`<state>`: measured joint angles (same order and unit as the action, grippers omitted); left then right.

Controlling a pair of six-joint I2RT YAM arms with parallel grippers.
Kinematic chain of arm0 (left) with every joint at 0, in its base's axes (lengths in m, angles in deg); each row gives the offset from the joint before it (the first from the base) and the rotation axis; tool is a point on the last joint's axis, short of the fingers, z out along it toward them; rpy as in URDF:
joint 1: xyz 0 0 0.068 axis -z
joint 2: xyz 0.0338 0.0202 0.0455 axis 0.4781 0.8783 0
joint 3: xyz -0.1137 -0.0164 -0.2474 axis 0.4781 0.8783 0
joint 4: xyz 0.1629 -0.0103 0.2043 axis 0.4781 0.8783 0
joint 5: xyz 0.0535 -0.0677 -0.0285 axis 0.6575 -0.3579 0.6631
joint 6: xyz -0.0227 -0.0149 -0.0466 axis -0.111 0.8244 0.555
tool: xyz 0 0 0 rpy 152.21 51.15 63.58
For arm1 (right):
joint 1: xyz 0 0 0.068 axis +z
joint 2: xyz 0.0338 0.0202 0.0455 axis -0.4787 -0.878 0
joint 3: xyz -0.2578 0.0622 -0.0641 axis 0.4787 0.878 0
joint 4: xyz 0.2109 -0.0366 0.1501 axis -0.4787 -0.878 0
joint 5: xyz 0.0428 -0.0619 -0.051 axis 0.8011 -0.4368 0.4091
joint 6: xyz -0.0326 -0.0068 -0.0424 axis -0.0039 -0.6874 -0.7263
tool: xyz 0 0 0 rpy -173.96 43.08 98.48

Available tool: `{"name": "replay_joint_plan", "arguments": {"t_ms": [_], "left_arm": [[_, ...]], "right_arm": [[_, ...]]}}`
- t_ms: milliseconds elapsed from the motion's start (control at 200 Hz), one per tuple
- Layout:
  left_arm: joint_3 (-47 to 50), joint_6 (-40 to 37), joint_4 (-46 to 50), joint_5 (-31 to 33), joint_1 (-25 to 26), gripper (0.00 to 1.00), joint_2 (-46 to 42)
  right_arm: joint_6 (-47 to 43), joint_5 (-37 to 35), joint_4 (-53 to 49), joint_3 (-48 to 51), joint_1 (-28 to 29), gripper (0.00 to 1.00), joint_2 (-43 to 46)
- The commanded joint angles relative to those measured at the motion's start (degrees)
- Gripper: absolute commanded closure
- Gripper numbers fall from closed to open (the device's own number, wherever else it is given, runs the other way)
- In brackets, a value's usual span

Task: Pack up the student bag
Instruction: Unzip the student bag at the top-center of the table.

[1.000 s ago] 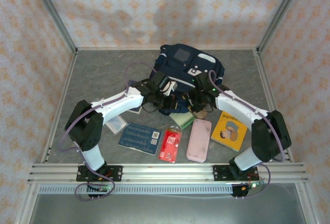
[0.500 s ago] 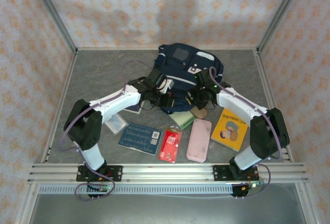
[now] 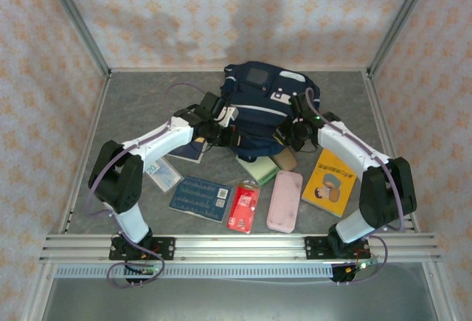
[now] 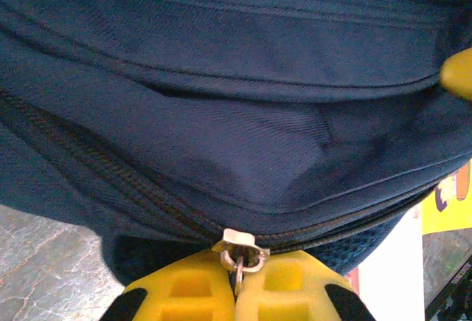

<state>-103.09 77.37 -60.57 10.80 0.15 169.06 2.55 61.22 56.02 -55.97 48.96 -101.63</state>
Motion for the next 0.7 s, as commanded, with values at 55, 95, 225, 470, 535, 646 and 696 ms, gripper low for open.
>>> {"name": "replay_joint_plan", "arguments": {"t_ms": [55,95,225,470,535,646,696], "left_arm": [[1.7,1.3,0.2,-0.5,-1.6,1.00,-2.3],[1.2,1.1,0.4,-1.0,-0.4,1.00,-2.1],[-1.0,-0.2,0.7,-0.5,3.9,1.00,-1.5],[-0.7,5.1,-4.6,-0.3,7.2,1.00,-4.1],[-1.2,6.3,-5.6,0.1,8.3,1.00,-4.9],[-3.3,7.4,-5.6,0.9,10.1,1.00,-5.1],[-4.5,7.4,-5.2,1.3,10.8,1.00,-4.9]], "right_arm": [[-11.0,-9.6,-7.2,-4.2,-2.9,1.00,0.2],[-11.8,-9.6,-7.6,-4.6,-2.8,0.99,-0.1],[-9.9,-7.4,-7.8,-4.9,-3.1,0.58,-0.4],[5.8,-5.2,-10.7,-3.4,-3.1,0.42,7.0],[11.1,-3.1,-8.2,-0.9,-3.1,0.45,10.4],[17.3,-2.2,-6.6,1.1,-2.1,0.49,14.8],[18.9,-2.3,-6.8,1.1,-1.2,0.49,15.9]]}}
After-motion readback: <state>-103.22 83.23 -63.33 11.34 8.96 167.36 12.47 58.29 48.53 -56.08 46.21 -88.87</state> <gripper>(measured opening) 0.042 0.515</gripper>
